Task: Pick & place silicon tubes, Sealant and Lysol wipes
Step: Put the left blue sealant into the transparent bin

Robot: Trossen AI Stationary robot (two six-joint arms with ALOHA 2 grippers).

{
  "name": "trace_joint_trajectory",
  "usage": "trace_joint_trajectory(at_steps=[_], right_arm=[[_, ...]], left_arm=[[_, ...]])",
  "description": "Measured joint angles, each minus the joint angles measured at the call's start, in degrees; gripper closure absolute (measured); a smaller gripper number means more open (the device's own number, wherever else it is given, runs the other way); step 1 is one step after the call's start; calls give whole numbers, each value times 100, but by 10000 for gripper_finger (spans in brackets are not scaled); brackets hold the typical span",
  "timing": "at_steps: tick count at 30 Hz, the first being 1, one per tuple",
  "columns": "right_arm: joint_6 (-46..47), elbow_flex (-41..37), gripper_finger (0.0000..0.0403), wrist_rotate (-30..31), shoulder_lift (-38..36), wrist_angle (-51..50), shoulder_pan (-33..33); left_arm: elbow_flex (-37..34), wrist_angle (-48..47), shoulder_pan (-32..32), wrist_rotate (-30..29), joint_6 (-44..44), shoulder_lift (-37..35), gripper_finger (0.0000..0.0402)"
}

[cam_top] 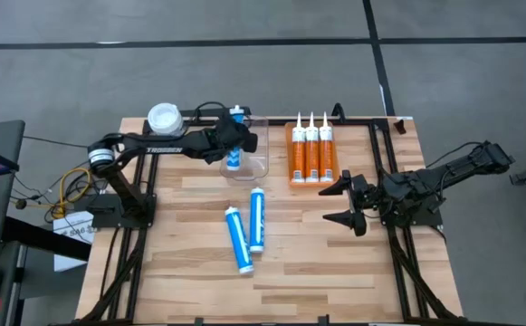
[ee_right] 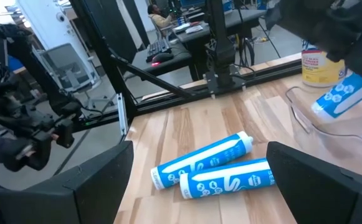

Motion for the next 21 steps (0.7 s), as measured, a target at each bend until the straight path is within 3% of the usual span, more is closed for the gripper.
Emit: trace_joint_trajectory(at_steps=[14,21], right_arm=[[-149,0,44,7,0,12,-4],[-145,0,44,8,0,14,-4]], left_arm=[[0,-664,-4,-52,-884,496,197],[0,-657,-2,-57,-972,501,147]])
